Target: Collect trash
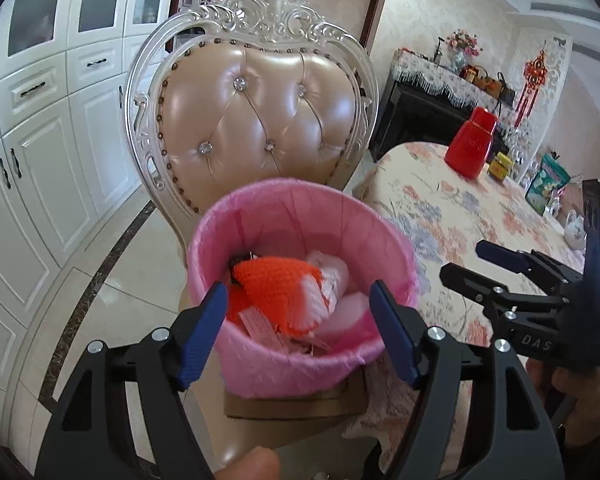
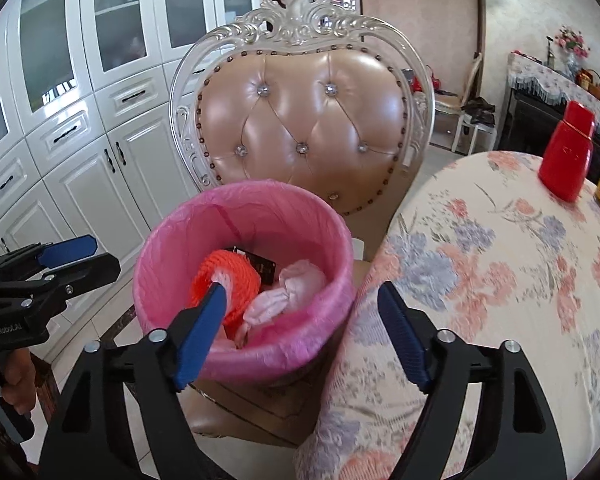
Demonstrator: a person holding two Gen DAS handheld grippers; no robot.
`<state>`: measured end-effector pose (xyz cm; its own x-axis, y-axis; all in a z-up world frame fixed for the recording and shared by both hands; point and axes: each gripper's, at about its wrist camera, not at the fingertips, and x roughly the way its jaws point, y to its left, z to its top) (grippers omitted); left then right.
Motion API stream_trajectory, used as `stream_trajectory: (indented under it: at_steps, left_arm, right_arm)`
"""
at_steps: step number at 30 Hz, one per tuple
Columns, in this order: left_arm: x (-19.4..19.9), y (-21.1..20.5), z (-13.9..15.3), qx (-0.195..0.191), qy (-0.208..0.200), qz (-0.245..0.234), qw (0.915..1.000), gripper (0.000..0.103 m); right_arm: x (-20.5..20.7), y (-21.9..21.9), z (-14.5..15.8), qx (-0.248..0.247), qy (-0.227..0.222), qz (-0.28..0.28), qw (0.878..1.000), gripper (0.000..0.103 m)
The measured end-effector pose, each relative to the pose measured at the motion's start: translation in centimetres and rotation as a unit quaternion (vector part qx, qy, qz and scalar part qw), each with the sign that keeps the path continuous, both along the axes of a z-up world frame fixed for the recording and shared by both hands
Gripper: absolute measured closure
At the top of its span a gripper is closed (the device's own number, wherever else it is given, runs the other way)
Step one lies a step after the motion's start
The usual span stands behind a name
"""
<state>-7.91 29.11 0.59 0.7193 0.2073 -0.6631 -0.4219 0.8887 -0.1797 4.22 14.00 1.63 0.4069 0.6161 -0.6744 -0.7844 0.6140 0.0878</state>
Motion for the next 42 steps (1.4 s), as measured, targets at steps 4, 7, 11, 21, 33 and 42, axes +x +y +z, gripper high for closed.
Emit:
stream_trajectory:
  at_steps: [4,7,11,21,33,42]
  left_arm:
    - [-0.6,-0.9,0.1,0.003,0.005,0.002,1.0,0.032]
    - [-0.8,-1.5,0.3,0.017,0.011,0.005,0.9998,0.031]
    - [-1.0,-1.9,0.6,0.023,0.011,0.005,0.9997,0.03]
    - [-1.1,-1.9,0.7,0.022,0.008,0.006,0.9997,0.03]
    - [-0.8,-1.7,0.3,0.019,0.011,0.005,0.9997,0.029]
    - [-0.7,-1.7,0.4,0.022,0.01,0.005,0.9997,0.029]
  right_arm:
    - [-0.7,-1.0,0.0,0.001,0.002,-0.001,1.0,0.021]
    - [-1.0,-1.3,0.2,0.003,0.0,-0.002,1.0,0.019]
    - [-1.2,-1.4,0.4,0.004,-0.002,-0.002,1.0,0.018]
    - [-1.1,-1.4,0.4,0.006,0.001,-0.002,1.0,0.018]
    - [-1.0,-1.3,0.3,0.006,0.001,-0.001,1.0,0.018]
    - [-1.1,-1.4,0.5,0.007,0.0,-0.001,1.0,0.018]
